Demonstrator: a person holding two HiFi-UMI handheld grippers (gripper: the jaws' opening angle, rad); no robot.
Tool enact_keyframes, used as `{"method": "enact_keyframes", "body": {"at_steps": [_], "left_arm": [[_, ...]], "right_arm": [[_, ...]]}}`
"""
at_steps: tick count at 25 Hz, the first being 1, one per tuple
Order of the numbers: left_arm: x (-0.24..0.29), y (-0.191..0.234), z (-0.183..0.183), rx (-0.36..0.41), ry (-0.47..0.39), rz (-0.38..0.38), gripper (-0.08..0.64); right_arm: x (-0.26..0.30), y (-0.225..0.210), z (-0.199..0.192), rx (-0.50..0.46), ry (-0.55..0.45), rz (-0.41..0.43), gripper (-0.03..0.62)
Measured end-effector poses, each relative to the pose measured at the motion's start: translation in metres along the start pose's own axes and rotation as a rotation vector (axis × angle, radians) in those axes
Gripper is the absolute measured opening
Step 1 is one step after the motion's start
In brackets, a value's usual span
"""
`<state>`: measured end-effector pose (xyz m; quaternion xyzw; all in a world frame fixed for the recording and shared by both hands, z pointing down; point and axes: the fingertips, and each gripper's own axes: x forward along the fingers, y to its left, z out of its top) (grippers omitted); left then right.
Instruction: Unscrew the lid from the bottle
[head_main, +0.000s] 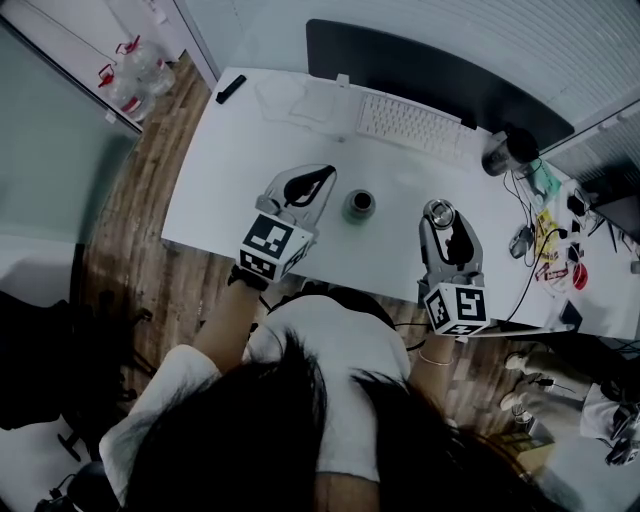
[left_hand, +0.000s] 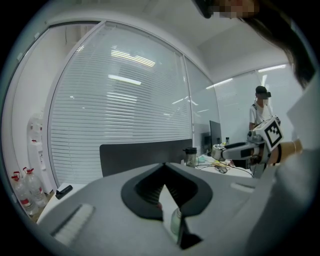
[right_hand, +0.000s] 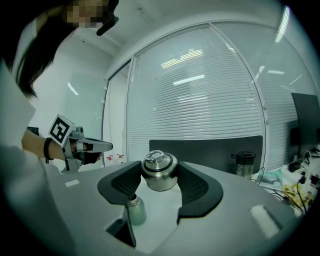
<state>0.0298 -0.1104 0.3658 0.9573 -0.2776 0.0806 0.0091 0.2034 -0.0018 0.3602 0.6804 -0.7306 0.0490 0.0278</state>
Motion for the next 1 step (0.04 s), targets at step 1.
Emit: {"method": "enact_keyframes", "body": {"at_steps": [1], "left_arm": [[0.0001,-0.0005,0.0005,0.002,0.000,-0.001,0.058]], "right_arm": [[-0.0012,-0.0008,-0.0001,0.001,-0.001,-0.002,0.227]]}}
